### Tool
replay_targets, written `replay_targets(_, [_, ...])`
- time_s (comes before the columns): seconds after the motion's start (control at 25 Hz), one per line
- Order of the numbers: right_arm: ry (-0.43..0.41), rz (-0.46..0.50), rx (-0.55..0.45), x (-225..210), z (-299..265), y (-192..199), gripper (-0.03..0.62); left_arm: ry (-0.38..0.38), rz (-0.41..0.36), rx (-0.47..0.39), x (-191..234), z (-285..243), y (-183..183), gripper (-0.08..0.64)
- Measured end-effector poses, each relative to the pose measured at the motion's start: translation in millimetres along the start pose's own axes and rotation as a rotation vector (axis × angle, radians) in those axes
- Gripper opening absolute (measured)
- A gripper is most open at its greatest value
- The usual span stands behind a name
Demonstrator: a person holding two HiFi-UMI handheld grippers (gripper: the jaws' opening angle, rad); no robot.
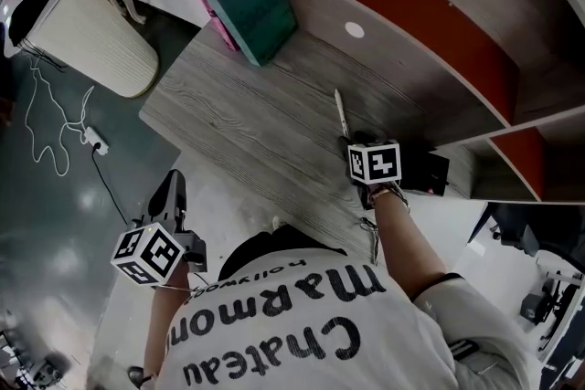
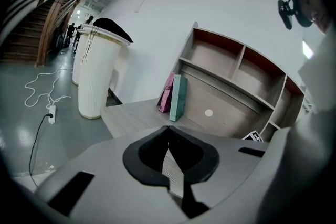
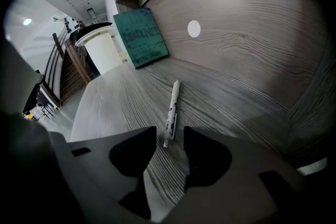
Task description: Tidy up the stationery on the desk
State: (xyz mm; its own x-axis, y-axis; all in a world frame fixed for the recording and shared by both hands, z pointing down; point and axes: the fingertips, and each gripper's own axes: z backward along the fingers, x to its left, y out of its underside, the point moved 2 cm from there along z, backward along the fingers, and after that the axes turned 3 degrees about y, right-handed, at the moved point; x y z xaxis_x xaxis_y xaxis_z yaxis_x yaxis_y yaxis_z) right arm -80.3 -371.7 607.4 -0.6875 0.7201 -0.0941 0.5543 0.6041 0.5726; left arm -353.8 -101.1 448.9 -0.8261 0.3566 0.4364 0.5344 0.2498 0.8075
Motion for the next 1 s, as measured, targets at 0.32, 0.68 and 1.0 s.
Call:
replay_targets(0.32, [0.057, -0.025, -0.025, -14.5, -0.2, 0.7, 0.071, -0.008, 0.007, 0.007, 3.6, 4.8, 7.2, 0.015])
replay_targets(0.68, [0.050, -0.059, -0.041, -12.7, 5.3, -1.8, 0.067, -0.010, 0.004, -0.008, 7.2, 10.9, 3.2, 0.015])
replay_targets(1.0, [0.032, -0.129, -0.114, -11.0, 17.9, -11.3, 0.064, 0.006, -0.002, -0.017, 8.2, 11.9, -1.0, 0.015])
